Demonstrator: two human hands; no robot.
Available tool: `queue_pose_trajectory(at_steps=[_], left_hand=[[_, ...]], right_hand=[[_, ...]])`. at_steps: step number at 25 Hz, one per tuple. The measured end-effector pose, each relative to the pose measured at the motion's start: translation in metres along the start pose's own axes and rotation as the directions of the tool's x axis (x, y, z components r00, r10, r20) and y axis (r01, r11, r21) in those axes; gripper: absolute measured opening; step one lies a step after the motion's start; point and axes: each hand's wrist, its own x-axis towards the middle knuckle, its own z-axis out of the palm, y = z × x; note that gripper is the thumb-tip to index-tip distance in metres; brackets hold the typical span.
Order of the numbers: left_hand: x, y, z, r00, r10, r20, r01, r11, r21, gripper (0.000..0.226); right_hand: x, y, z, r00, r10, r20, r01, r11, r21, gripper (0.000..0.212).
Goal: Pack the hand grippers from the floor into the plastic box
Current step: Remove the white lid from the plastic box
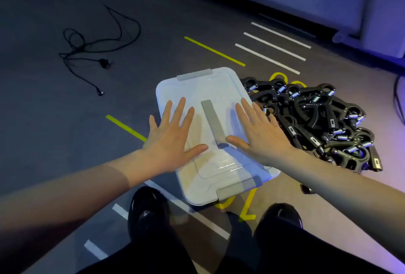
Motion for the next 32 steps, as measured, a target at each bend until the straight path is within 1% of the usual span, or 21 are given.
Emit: queue_pose_trajectory(at_steps=[4,7,8,10,11,12,14,16,18,19,21,22,24,27,32], left_hand=[[0.007,-0.001,0.018,0.999,-0.034,0.035,0.035,0.999,-0.028,0.091],[0.007,-0.002,0.026,0.999,-0.028,0.02,0.03,0.998,-0.064,0.089],[0.009,-0.003,0.028,0.999,-0.032,0.008,0.033,0.998,-0.054,0.088],[0.013,-0.002,0.028,0.996,-0.023,-0.092,0.023,1.0,-0.008,0.086],[0.014,0.0,0.027,0.988,0.022,-0.156,-0.017,0.999,0.033,0.082],[0.014,0.003,0.027,0.975,0.098,-0.201,-0.087,0.994,0.064,0.078],[0.014,0.011,0.034,0.945,0.247,-0.215,-0.23,0.968,0.101,0.073],[0.012,0.021,0.041,0.938,0.29,-0.191,-0.281,0.957,0.075,0.074],[0.012,0.026,0.047,0.944,0.276,-0.183,-0.269,0.961,0.061,0.075],[0.013,0.026,0.05,0.945,0.27,-0.183,-0.261,0.963,0.073,0.075],[0.016,0.025,0.054,0.944,0.266,-0.194,-0.256,0.964,0.076,0.076],[0.017,0.025,0.056,0.942,0.265,-0.205,-0.255,0.964,0.076,0.076],[0.018,0.026,0.058,0.941,0.27,-0.205,-0.259,0.963,0.081,0.077],[0.017,0.025,0.059,0.94,0.276,-0.202,-0.26,0.96,0.104,0.076],[0.016,0.024,0.057,0.934,0.287,-0.213,-0.269,0.957,0.108,0.076]], right_hand=[[0.004,-0.001,0.016,0.999,0.011,0.03,-0.011,1.0,0.015,0.09],[0.007,0.004,0.023,1.0,-0.017,-0.015,0.017,1.0,0.003,0.085],[0.011,0.005,0.021,0.998,-0.038,-0.047,0.037,0.999,-0.009,0.086],[0.029,0.004,0.013,0.99,-0.102,-0.099,0.099,0.994,-0.038,0.088],[0.044,0.003,0.007,0.983,-0.143,-0.114,0.14,0.99,-0.034,0.084],[0.063,0.001,0.0,0.975,-0.184,-0.125,0.181,0.983,-0.032,0.076],[0.106,-0.005,-0.017,0.954,-0.252,-0.162,0.247,0.968,-0.054,0.063],[0.146,-0.013,-0.031,0.942,-0.28,-0.183,0.275,0.96,-0.054,0.057],[0.179,-0.021,-0.038,0.949,-0.277,-0.151,0.276,0.961,-0.027,0.053],[0.193,-0.023,-0.04,0.956,-0.274,-0.103,0.276,0.961,0.004,0.051],[0.211,-0.022,-0.045,0.958,-0.286,-0.001,0.284,0.951,0.118,0.042],[0.215,-0.021,-0.047,0.953,-0.303,0.025,0.293,0.936,0.193,0.035],[0.22,-0.018,-0.048,0.935,-0.354,0.023,0.331,0.895,0.297,0.024],[0.222,-0.016,-0.046,0.917,-0.4,-0.006,0.385,0.878,0.285,0.021],[0.221,-0.018,-0.043,0.933,-0.357,-0.051,0.361,0.918,0.165,0.028]])
